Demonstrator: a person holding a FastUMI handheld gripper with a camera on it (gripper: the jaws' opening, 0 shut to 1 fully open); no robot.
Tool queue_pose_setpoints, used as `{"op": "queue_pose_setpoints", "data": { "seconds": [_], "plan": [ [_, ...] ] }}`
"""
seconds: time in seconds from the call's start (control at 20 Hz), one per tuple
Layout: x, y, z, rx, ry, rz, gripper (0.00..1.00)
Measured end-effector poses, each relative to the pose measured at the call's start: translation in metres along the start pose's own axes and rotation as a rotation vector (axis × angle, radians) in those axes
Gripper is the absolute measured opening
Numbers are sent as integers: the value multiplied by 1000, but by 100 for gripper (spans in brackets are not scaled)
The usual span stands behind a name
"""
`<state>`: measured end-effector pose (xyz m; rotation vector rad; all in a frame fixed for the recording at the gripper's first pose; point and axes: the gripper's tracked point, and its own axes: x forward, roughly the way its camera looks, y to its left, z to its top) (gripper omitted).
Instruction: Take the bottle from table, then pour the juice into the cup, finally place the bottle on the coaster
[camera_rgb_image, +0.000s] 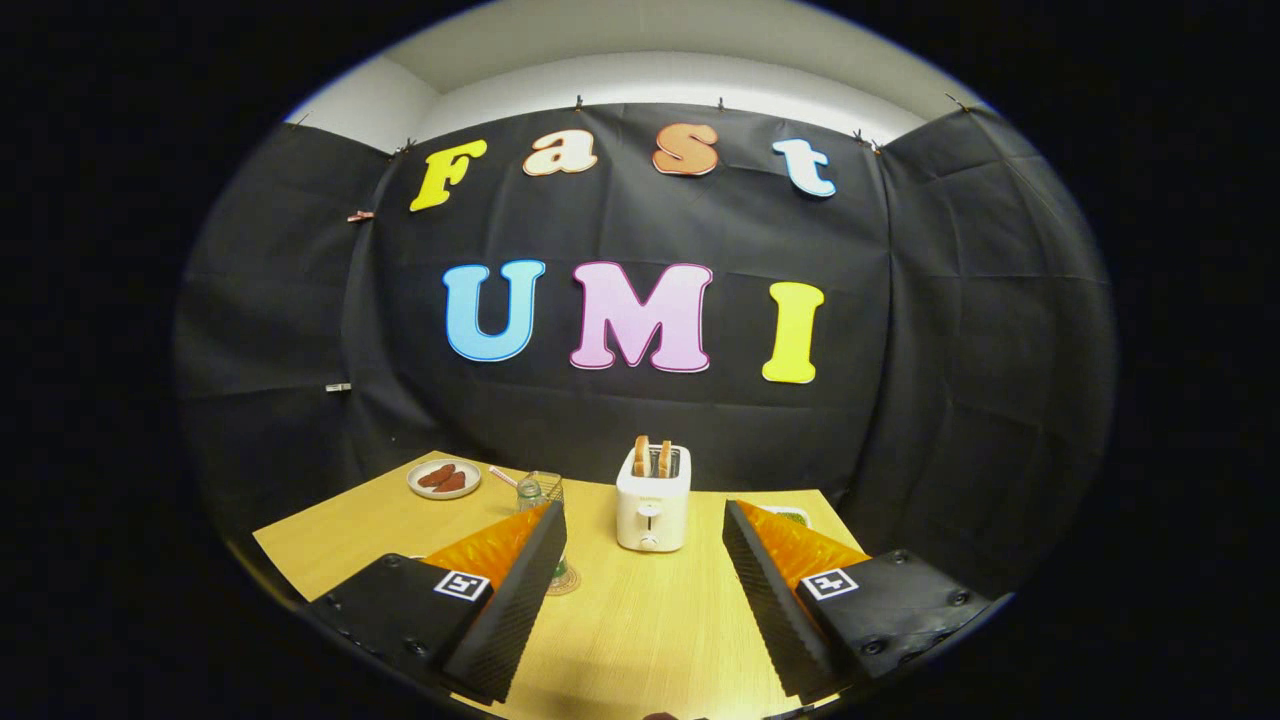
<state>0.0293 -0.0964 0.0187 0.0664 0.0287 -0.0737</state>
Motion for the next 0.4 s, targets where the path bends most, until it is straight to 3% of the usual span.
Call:
{"op": "queue_pose_setpoints", "data": {
  "seconds": [0.4],
  "plan": [
    [-23, 14, 9, -43, -19, 43, 97]
  ]
}}
